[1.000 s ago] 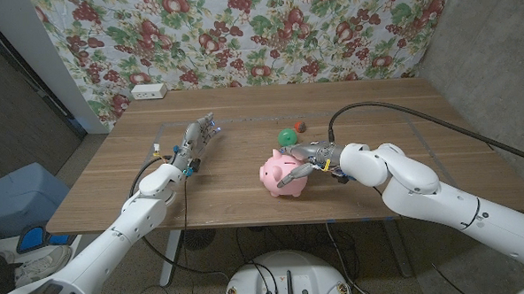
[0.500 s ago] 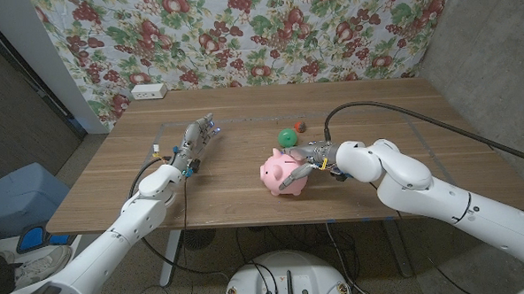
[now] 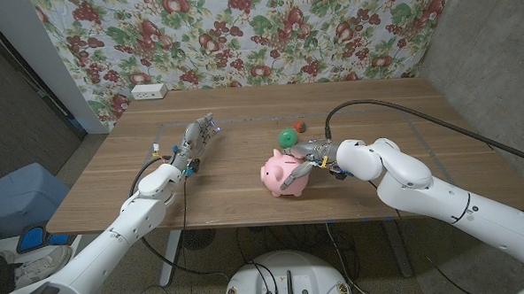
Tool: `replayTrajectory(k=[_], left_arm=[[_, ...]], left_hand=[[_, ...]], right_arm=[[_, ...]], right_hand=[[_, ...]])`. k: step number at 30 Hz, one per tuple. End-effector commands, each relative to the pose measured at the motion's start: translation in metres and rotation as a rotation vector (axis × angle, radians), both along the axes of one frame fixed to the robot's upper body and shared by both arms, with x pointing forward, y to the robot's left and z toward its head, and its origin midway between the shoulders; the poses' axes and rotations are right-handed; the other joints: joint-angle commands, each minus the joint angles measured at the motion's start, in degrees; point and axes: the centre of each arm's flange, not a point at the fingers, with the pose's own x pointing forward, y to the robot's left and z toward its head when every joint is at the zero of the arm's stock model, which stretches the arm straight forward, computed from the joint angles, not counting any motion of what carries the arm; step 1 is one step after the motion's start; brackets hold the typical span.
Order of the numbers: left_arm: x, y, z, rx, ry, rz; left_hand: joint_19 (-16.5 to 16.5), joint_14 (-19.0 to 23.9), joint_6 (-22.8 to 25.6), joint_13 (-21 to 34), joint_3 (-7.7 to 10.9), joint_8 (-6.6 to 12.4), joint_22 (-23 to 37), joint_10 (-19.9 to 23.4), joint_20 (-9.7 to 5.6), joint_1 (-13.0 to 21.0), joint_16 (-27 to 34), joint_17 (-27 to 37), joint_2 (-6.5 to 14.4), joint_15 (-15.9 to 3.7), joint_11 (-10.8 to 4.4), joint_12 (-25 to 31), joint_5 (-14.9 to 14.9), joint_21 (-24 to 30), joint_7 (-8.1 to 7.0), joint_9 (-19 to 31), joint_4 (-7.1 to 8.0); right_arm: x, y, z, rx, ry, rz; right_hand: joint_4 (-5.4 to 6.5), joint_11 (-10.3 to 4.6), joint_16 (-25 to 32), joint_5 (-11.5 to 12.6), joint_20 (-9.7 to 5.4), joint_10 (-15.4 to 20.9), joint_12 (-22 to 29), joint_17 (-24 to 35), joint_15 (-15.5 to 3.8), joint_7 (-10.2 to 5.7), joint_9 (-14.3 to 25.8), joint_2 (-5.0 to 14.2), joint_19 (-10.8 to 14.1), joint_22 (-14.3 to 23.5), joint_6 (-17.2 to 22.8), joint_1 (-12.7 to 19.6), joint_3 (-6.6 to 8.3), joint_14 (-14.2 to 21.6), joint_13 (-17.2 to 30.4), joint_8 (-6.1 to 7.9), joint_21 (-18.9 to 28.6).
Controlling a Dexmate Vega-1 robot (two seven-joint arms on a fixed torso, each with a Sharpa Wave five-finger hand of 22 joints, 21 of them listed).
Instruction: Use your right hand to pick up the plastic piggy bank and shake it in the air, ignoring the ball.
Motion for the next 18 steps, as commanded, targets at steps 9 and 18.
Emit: replayTrajectory(k=[9, 18], left_arm=[[-0.0026, -0.0023, 0.0, 0.005, -0.002, 0.0], [-0.0029, -0.0013, 0.0006, 0.005, -0.004, 0.002]], left_hand=[[0.52, -0.17, -0.38, 0.14, 0.14, -0.1, 0.35, 0.0, 0.02, -0.62, -0.04, 0.13, 4.1, 0.11, 0.24, -0.13, 0.34, -0.46, 0.27, 0.17, 0.08], [0.62, -0.23, -0.38, 0.14, 0.14, -0.09, 0.36, 0.0, -0.04, -0.6, -0.08, 0.1, 4.05, 0.13, 0.26, -0.12, 0.33, -0.7, 0.34, 0.17, -0.01]], right_arm=[[-0.001, -0.0005, -0.0136, 0.045, 0.028, 0.0], [-0.0011, -0.0021, -0.0155, 0.106, -0.005, -0.008]], right_hand=[[-0.28, -1.33, 20.17, -8.9, -2.49, 21.89, 8.1, 17.53, -11.17, -2.69, 1.35, 10.32, 9.34, 4.84, 25.48, 15.47, 2.92, 21.58, 6.65, 8.37, 9.86], [-0.23, -0.85, 27.06, -6.24, -3.31, 37.02, 14.45, 25.52, -11.71, -1.96, 1.91, 13.84, 10.23, 7.75, 40.3, 18.94, 7.1, 31.86, 11.97, 15.36, 15.99]])
